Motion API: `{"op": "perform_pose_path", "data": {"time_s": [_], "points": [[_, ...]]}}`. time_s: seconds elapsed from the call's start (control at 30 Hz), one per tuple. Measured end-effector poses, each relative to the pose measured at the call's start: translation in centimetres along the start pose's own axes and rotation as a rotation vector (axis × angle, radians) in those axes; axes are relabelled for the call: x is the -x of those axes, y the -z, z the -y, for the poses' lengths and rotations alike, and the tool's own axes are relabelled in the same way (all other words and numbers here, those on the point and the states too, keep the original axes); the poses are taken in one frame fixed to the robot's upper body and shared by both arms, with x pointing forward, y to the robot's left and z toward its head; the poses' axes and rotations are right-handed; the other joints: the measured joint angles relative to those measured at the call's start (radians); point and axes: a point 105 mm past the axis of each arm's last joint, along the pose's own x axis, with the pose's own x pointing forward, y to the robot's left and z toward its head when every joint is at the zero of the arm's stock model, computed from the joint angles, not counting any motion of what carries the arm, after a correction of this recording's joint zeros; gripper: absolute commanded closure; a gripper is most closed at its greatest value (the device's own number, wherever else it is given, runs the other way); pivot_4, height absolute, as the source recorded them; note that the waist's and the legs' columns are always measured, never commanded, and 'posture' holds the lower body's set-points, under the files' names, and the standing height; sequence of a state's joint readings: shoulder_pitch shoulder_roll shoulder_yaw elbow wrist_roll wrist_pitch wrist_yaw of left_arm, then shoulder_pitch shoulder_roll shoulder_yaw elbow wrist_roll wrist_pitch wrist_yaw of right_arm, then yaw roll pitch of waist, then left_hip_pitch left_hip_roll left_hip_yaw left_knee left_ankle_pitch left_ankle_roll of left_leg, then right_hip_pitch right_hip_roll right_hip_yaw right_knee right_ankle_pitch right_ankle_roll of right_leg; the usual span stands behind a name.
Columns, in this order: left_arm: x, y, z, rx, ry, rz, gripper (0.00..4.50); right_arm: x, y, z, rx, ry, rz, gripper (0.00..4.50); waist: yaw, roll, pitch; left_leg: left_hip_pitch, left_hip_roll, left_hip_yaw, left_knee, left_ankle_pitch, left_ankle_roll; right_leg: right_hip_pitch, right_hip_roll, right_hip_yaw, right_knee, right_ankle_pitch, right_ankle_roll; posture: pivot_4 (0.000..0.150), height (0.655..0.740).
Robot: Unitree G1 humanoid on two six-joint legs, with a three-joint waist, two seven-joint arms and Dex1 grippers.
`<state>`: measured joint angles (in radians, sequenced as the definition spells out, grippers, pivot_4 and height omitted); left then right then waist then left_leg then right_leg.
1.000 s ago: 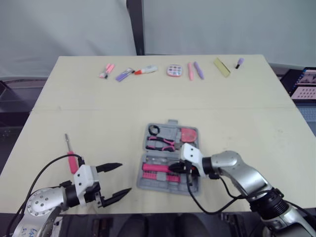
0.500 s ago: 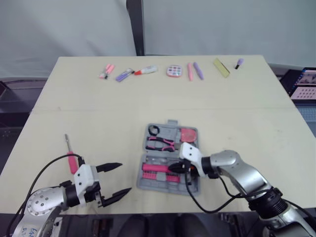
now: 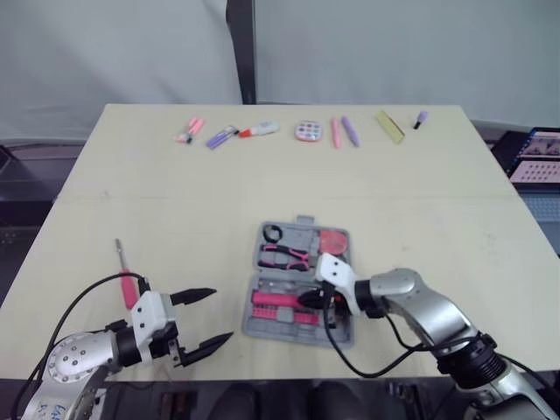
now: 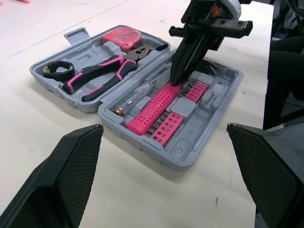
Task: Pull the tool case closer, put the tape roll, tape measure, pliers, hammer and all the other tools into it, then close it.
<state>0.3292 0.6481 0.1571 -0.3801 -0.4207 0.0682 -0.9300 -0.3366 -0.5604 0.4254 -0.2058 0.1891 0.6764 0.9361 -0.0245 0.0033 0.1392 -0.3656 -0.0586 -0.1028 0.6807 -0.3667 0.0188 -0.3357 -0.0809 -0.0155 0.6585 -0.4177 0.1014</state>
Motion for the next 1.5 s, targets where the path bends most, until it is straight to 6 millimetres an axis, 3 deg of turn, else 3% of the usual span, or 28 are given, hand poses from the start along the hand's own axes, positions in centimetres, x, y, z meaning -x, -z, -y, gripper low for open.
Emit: {"op": "perform_pose_path", "data": {"time_s": [0.3,0.5,0.87,0.93,1.13,1.47,1.5], "points": [[0.0,0.0,0.1,0.007,0.000,-0.003,0.00,-0.2,0.5,-0.1,-0.027,0.010,-0.002,4.46,0.000,0.000,-0.001,0.002,0.000,0.000,-0.001,0.000,0.000,0.002,0.000,0.000,-0.001,0.000,0.000,0.150,0.7134],[0.0,0.0,0.1,0.009,-0.003,-0.005,0.00,-0.3,0.7,-0.1,-0.038,0.016,-0.006,4.46,0.000,0.001,-0.001,0.013,0.001,-0.001,-0.007,0.000,0.000,0.018,0.001,0.000,-0.015,0.000,-0.001,0.150,0.7134],[-0.2,-0.2,-0.1,0.001,0.001,0.002,0.00,0.6,0.3,0.0,-0.085,0.054,0.049,4.46,0.005,0.005,0.003,0.010,0.000,0.000,-0.007,0.000,0.000,0.015,0.001,0.001,-0.015,0.000,-0.001,0.150,0.7134],[-0.4,-0.4,-0.2,-0.002,0.009,0.010,0.00,1.4,0.2,0.1,-0.118,0.070,0.058,4.46,0.012,0.008,0.006,0.007,0.000,0.000,-0.005,0.000,0.000,0.013,0.001,0.001,-0.015,0.000,-0.001,0.150,0.7134],[-0.7,-0.7,-0.2,-0.002,0.025,0.023,0.00,7.2,-0.8,0.3,-0.075,0.176,0.083,4.46,0.025,0.012,0.013,-0.002,0.000,0.000,0.001,0.000,0.000,0.009,0.001,0.000,-0.015,0.000,-0.001,0.150,0.7134],[0.0,1.0,0.1,0.025,-0.010,-0.004,0.00,11.9,4.3,-3.7,-0.191,0.254,0.016,4.46,0.026,0.010,0.016,-0.002,0.001,0.002,0.001,0.000,0.001,0.012,0.002,-0.001,-0.018,0.000,-0.001,0.150,0.7134],[0.2,1.2,0.3,0.034,-0.014,-0.009,0.00,12.2,4.9,-4.2,-0.214,0.252,0.011,3.97,0.027,0.010,0.016,-0.002,0.001,0.002,0.000,0.000,0.001,0.012,0.002,-0.001,-0.019,0.000,-0.001,0.150,0.7134]]}}
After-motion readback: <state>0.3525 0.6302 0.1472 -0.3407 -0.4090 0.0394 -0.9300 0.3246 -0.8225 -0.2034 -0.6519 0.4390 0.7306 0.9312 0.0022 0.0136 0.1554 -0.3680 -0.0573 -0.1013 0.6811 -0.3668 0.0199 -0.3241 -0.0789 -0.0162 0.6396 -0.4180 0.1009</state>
